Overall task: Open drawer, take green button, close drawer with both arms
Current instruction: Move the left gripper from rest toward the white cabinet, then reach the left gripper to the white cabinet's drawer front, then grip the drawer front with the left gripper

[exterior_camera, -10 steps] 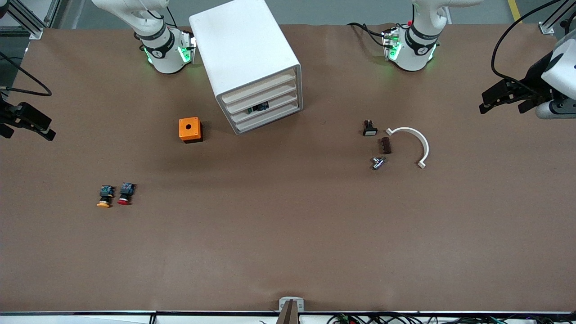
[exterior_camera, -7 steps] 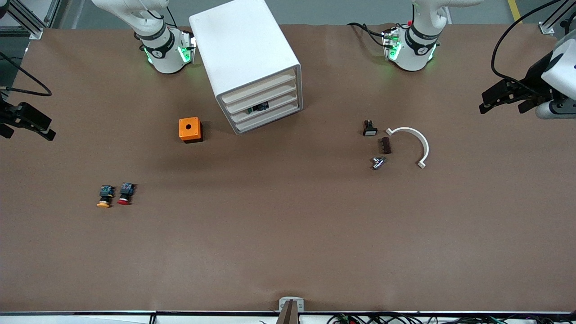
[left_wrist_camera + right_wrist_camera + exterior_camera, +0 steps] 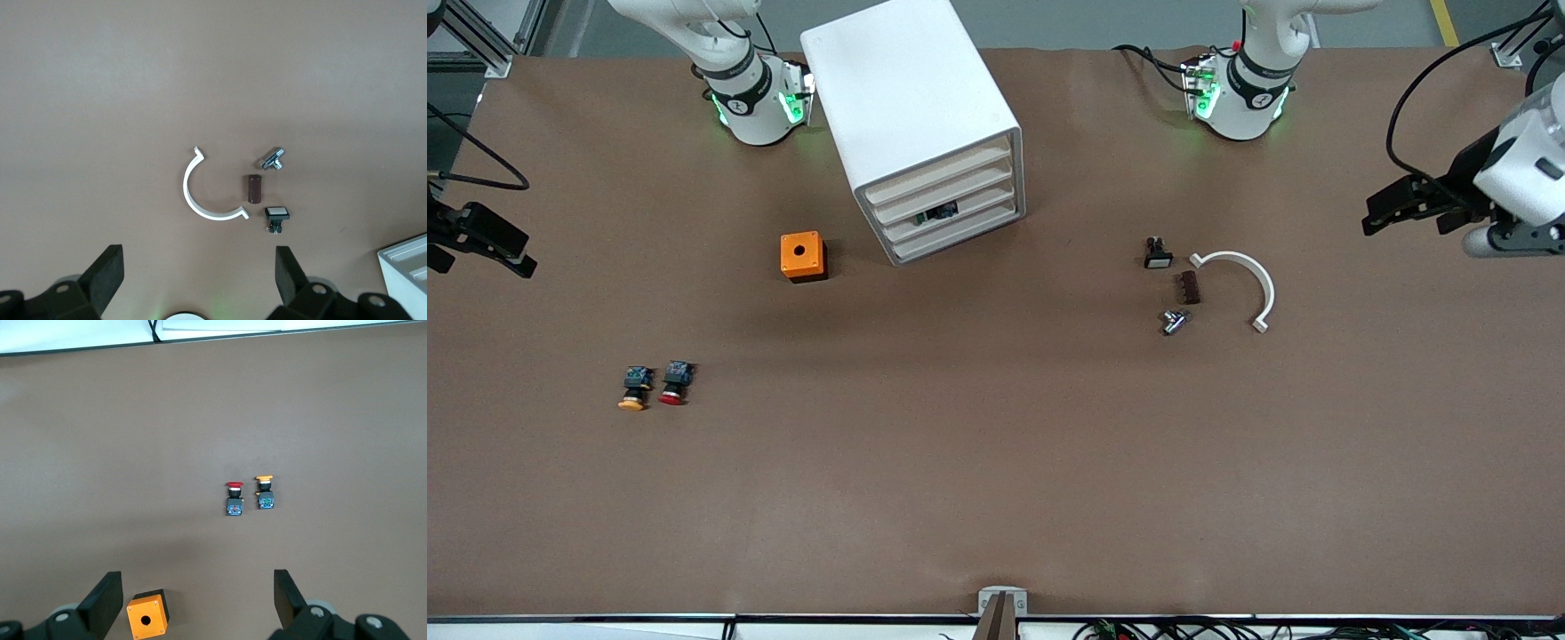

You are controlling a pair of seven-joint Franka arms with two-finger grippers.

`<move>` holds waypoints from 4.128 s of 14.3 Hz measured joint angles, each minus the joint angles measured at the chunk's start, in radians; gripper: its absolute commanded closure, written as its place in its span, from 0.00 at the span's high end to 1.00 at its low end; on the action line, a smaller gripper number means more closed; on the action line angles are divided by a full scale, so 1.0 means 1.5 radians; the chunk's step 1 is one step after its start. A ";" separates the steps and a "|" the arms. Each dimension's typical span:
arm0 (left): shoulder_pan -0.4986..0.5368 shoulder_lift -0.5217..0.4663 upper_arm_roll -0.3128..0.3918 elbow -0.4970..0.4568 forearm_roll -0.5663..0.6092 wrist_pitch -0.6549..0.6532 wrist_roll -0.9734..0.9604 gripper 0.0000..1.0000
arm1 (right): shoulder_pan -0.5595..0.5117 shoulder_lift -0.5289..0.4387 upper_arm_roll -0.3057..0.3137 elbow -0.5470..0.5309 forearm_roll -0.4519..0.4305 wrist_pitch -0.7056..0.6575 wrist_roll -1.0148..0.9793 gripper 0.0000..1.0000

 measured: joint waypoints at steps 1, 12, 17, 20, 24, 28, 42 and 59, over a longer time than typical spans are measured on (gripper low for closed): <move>-0.003 0.016 -0.001 -0.003 0.000 0.000 0.000 1.00 | 0.000 0.000 0.000 0.000 0.000 0.000 0.000 1.00; -0.127 0.218 -0.016 -0.006 -0.001 0.025 -0.082 1.00 | 0.000 0.001 0.000 -0.001 0.000 0.000 0.000 1.00; -0.198 0.284 -0.018 -0.003 -0.016 0.052 -0.213 1.00 | 0.000 0.001 0.000 -0.001 0.000 0.000 0.000 1.00; -0.205 0.316 -0.022 0.016 -0.093 0.056 -0.295 1.00 | 0.000 0.001 0.000 -0.001 0.000 0.000 0.000 1.00; -0.212 0.377 -0.026 0.076 -0.207 0.023 -0.464 1.00 | 0.000 0.002 0.000 -0.001 0.000 0.000 0.000 1.00; -0.216 0.436 -0.027 0.105 -0.376 0.006 -0.691 1.00 | 0.000 0.002 0.000 -0.001 0.000 0.000 0.000 1.00; -0.222 0.617 -0.095 0.118 -0.633 -0.011 -1.296 0.92 | -0.001 0.002 -0.002 -0.002 0.000 -0.001 0.000 1.00; -0.353 0.667 -0.116 0.110 -0.634 -0.058 -1.327 0.36 | -0.001 0.002 -0.001 -0.002 0.000 0.000 0.000 1.00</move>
